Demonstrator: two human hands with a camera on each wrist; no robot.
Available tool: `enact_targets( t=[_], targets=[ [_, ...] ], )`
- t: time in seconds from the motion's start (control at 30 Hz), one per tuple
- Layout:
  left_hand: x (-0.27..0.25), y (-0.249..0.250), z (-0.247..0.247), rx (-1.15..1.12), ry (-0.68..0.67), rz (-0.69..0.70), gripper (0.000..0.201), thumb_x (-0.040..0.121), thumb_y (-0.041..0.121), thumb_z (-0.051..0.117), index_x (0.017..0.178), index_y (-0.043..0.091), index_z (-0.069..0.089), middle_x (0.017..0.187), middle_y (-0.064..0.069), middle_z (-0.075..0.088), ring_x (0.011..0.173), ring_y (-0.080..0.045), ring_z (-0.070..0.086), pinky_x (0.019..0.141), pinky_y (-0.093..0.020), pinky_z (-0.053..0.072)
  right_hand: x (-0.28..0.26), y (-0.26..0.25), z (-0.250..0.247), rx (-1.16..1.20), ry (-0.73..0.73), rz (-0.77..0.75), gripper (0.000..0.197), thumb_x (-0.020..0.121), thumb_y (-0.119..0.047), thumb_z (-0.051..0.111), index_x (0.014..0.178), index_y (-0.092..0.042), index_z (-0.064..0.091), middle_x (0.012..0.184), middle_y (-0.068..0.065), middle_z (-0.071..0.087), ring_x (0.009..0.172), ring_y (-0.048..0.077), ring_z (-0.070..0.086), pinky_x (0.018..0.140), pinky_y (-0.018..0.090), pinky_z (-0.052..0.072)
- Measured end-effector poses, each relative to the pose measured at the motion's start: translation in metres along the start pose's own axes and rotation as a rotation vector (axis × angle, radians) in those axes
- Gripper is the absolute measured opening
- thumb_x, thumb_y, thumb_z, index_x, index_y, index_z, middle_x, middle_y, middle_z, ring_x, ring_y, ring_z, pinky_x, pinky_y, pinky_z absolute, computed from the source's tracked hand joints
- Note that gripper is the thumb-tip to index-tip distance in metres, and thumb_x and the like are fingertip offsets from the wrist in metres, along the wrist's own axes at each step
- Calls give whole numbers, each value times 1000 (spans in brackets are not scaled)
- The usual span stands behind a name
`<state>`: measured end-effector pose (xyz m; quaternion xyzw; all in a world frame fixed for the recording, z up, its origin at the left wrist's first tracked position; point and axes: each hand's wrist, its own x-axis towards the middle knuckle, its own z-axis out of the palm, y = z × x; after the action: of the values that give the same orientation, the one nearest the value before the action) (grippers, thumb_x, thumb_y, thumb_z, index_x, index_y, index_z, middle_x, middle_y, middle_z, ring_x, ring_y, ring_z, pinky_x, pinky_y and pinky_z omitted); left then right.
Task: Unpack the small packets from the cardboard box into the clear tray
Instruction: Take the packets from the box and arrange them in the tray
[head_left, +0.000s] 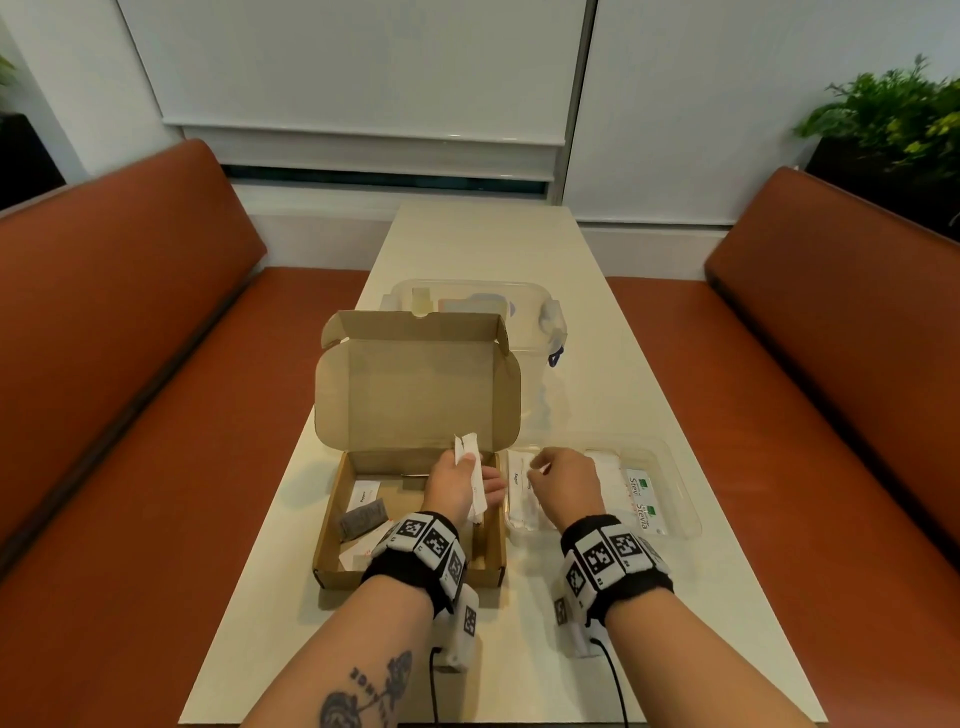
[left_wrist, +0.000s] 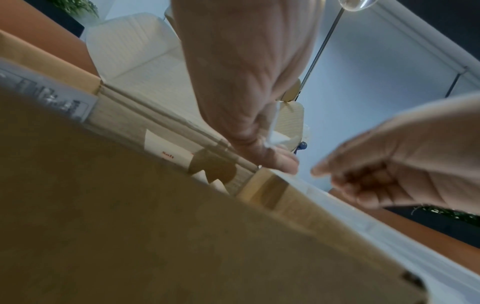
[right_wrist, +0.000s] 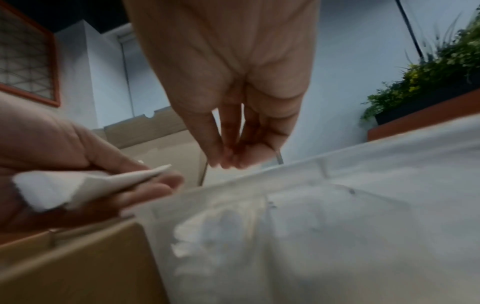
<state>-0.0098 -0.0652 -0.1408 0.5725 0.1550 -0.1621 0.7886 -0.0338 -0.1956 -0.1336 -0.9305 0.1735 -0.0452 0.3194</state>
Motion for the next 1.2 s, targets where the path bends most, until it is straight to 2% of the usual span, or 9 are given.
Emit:
enact_targets(
  t=[0.13, 0.27, 0.4, 0.53, 0.67, 0.83, 0.97, 1.07, 1.2],
  targets=[
    [3, -2, -2, 85, -22, 37, 17, 102, 12, 37, 113, 4, 48, 87, -17, 65, 74, -26, 66, 62, -35, 59, -6, -23, -2, 228, -69, -69, 9, 86, -19, 62, 82, -12, 67, 75, 2, 66, 69, 15, 61, 63, 19, 48],
    [7, -4, -3, 200, -21, 64, 22, 100, 18, 43, 113, 8, 57, 81, -11, 63, 68, -26, 61, 66, -36, 50, -8, -34, 1, 277, -201, -53, 16, 81, -17, 68, 74, -14, 55, 77, 6, 62, 73, 20, 62, 76, 35, 55],
    [6, -2, -3, 210, -33, 67, 24, 101, 15, 39, 112, 4, 57, 105, -24, 64, 95, -36, 64, 85, -47, 54, -8, -34, 3, 283, -163, -59, 22, 78, -14, 70, 67, -18, 51, 66, -1, 56, 62, 14, 57, 62, 25, 51],
    [9, -1, -3, 100, 1, 28, 27, 102, 12, 33, 113, 0, 55, 105, -23, 65, 89, -30, 64, 62, -30, 54, -10, -30, 4, 271, -71, -119, 12, 76, -7, 61, 69, -11, 51, 67, 5, 54, 67, 24, 56, 64, 32, 50],
    [8, 1, -3, 140, 13, 76, 23, 100, 24, 47, 89, 6, 58, 64, -3, 53, 47, -10, 47, 41, -19, 39, -11, -24, 5, 187, -86, -200, 15, 76, -8, 65, 69, -16, 54, 81, 1, 55, 75, 15, 51, 65, 20, 38],
    [10, 1, -4, 214, 53, 133, 14, 94, 18, 58, 83, 10, 59, 58, 1, 42, 43, -8, 35, 39, -16, 32, -13, -18, 1, 283, -160, -173, 15, 75, -10, 71, 67, -18, 61, 63, -8, 53, 62, 6, 49, 60, 14, 40],
    [10, 1, -5, 208, 58, 149, 14, 92, 14, 60, 79, 12, 58, 55, 2, 39, 38, -5, 32, 38, -16, 30, -13, -16, -4, 406, -128, -104, 16, 79, -11, 69, 71, -20, 59, 67, -2, 62, 62, 9, 56, 64, 17, 47],
    [9, -1, -4, 221, 55, 155, 10, 92, 14, 61, 84, 8, 59, 55, 2, 41, 39, -5, 33, 38, -16, 30, -11, -14, -8, 431, -167, -68, 15, 78, -11, 72, 75, -21, 62, 69, 0, 65, 66, 11, 61, 64, 17, 49],
    [9, -1, -3, 213, 91, 154, 10, 93, 20, 60, 86, 12, 61, 72, -3, 57, 49, -10, 39, 47, -21, 34, -6, -4, -17, 427, -157, 7, 9, 77, -6, 73, 78, -13, 67, 72, 3, 66, 70, 15, 62, 72, 28, 54]
  ],
)
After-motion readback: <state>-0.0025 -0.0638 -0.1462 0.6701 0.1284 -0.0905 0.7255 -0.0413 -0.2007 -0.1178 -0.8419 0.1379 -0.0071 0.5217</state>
